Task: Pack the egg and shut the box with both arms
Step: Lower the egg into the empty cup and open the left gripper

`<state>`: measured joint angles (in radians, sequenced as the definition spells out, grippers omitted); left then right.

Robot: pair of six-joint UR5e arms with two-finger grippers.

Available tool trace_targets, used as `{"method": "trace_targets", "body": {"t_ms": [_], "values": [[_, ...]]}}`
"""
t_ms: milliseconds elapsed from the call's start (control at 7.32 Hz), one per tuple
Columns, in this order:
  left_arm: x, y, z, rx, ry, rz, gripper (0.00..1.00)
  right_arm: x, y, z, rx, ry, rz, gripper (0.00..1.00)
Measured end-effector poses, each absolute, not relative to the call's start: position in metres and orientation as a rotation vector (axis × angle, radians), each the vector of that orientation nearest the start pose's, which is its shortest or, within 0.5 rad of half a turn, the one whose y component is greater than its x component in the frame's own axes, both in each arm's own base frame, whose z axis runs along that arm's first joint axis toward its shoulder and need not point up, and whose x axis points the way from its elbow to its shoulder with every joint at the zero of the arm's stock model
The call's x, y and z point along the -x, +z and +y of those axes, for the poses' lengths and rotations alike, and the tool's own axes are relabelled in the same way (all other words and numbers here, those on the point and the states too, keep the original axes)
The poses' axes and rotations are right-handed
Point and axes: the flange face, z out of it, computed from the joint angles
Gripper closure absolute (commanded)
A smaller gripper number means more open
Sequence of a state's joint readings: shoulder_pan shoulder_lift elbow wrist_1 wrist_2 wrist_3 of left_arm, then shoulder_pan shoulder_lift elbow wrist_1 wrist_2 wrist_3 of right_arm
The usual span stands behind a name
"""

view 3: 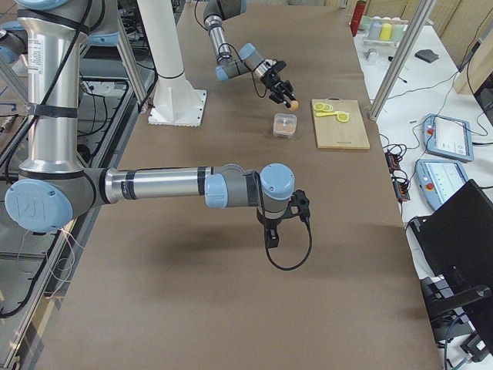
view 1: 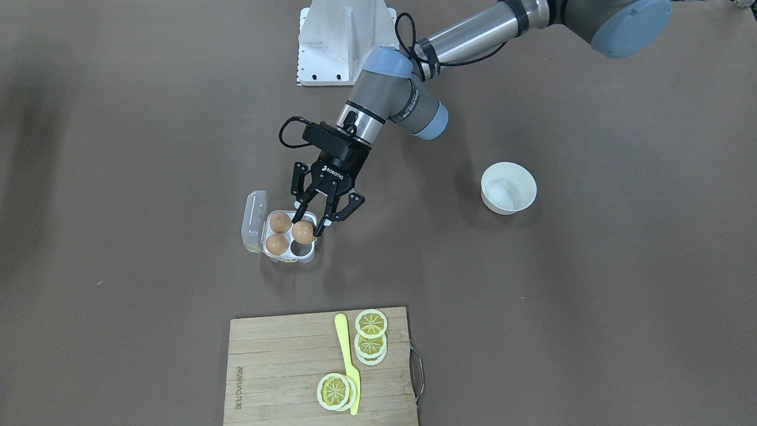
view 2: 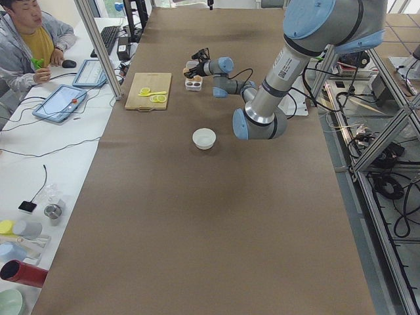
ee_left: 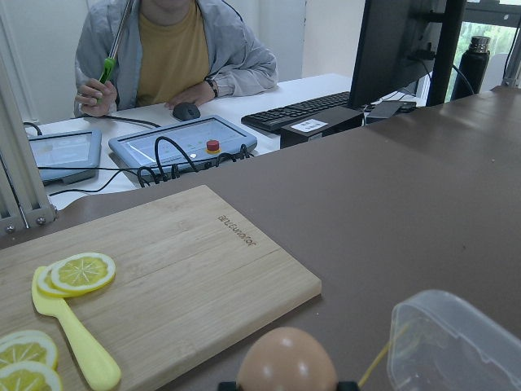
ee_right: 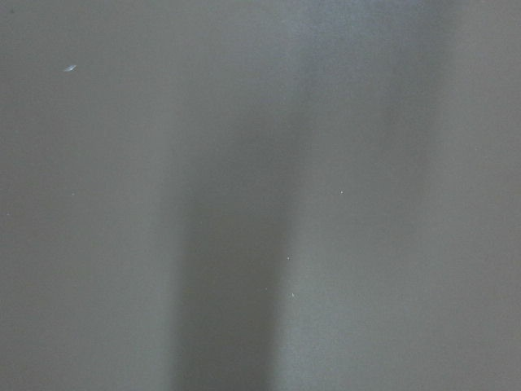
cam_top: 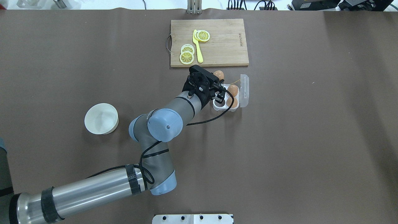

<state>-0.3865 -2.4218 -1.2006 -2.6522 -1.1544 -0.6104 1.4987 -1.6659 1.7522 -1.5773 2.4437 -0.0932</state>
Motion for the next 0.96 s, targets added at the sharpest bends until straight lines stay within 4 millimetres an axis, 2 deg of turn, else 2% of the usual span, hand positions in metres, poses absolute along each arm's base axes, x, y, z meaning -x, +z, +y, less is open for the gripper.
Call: {"method": "trace_targets", "body": {"t_ms": [410, 957], "values": [[-0.658, 0.173, -0.433, -1.181, 0.166, 0.992, 1.0, -0.024, 0.609, -0.457, -0.079, -0.184, -0.874, 0.0], [-0.669, 0.177, -0.421, -1.162, 0.187, 1.009, 1.0, -0.024, 0.606, -0.457, -0.084, -0.186, -0.873, 0.0]]}}
